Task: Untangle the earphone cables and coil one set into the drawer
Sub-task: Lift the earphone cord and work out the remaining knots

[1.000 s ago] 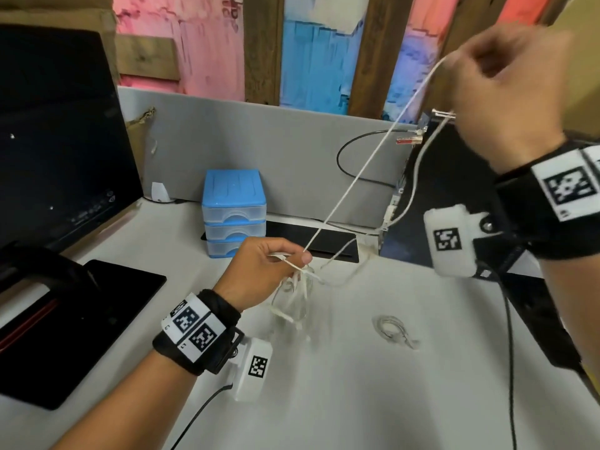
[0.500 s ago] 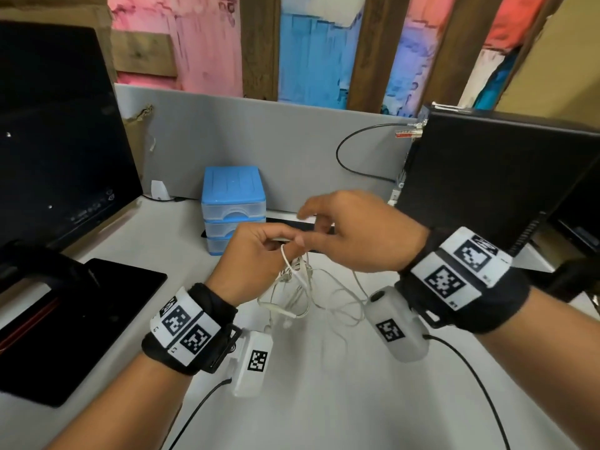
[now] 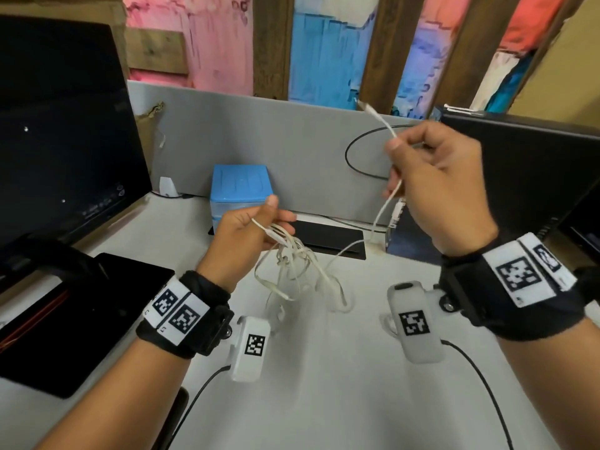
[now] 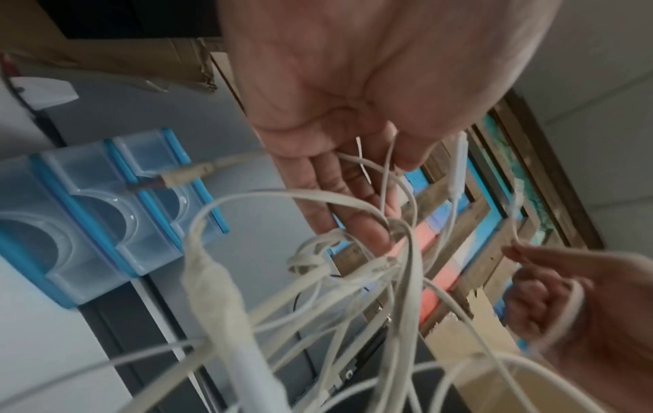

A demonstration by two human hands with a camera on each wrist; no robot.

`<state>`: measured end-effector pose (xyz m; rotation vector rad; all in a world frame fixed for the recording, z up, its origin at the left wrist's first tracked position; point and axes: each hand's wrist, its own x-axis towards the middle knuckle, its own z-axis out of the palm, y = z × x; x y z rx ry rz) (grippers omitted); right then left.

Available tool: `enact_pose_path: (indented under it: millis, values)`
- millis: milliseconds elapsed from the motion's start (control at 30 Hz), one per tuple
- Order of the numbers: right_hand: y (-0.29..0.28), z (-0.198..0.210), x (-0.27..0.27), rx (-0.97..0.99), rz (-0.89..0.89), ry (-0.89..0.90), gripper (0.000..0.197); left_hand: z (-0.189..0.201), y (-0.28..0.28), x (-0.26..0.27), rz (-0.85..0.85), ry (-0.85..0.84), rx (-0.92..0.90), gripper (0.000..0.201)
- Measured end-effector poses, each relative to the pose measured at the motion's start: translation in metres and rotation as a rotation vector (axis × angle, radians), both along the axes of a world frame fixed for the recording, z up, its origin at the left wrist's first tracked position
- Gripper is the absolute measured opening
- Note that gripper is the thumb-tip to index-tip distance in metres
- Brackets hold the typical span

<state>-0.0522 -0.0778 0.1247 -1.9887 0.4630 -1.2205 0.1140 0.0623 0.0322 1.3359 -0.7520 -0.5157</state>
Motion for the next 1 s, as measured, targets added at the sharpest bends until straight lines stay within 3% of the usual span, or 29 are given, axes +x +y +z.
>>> enact_pose_path:
  millis: [167, 333, 467, 600, 633, 733, 800, 900, 1000]
  values:
    - [0.006, -0.033, -0.015, -0.018, 0.085, 0.215, 0.015, 0.015, 0.01, 0.015, 0.046, 0.259, -0.198, 0.034]
    - [0.013, -0.074, -0.021, 0.163, 0.148, 0.448, 0.017, 0.026, 0.019, 0.024, 0.031, 0.409, -0.334, 0.034]
    - [0.022, -0.107, -0.025, 0.281, 0.221, 0.673, 0.016, 0.03, 0.021, 0.022, -0.005, 0.441, -0.406, 0.037]
    - [0.031, -0.136, -0.023, 0.177, 0.279, 0.894, 0.008, 0.032, 0.021, 0.016, -0.031, 0.427, -0.415, 0.034]
    - [0.034, -0.141, -0.021, 0.143, 0.273, 0.91, 0.008, 0.032, 0.021, 0.014, -0.037, 0.423, -0.413, 0.034]
    - [0.044, -0.146, -0.013, 0.071, 0.288, 0.899, 0.044, 0.032, 0.019, 0.009, -0.058, 0.412, -0.396, 0.035]
    - [0.052, -0.144, -0.006, 0.083, 0.313, 0.829, 0.057, 0.032, 0.019, 0.006, -0.076, 0.413, -0.392, 0.037]
    - [0.062, -0.144, 0.006, 0.149, 0.36, 0.745, 0.06, 0.035, 0.02, 0.002, -0.108, 0.43, -0.405, 0.036]
    - [0.064, -0.146, 0.013, 0.195, 0.364, 0.689, 0.044, 0.037, 0.022, 0.001, -0.135, 0.467, -0.44, 0.037]
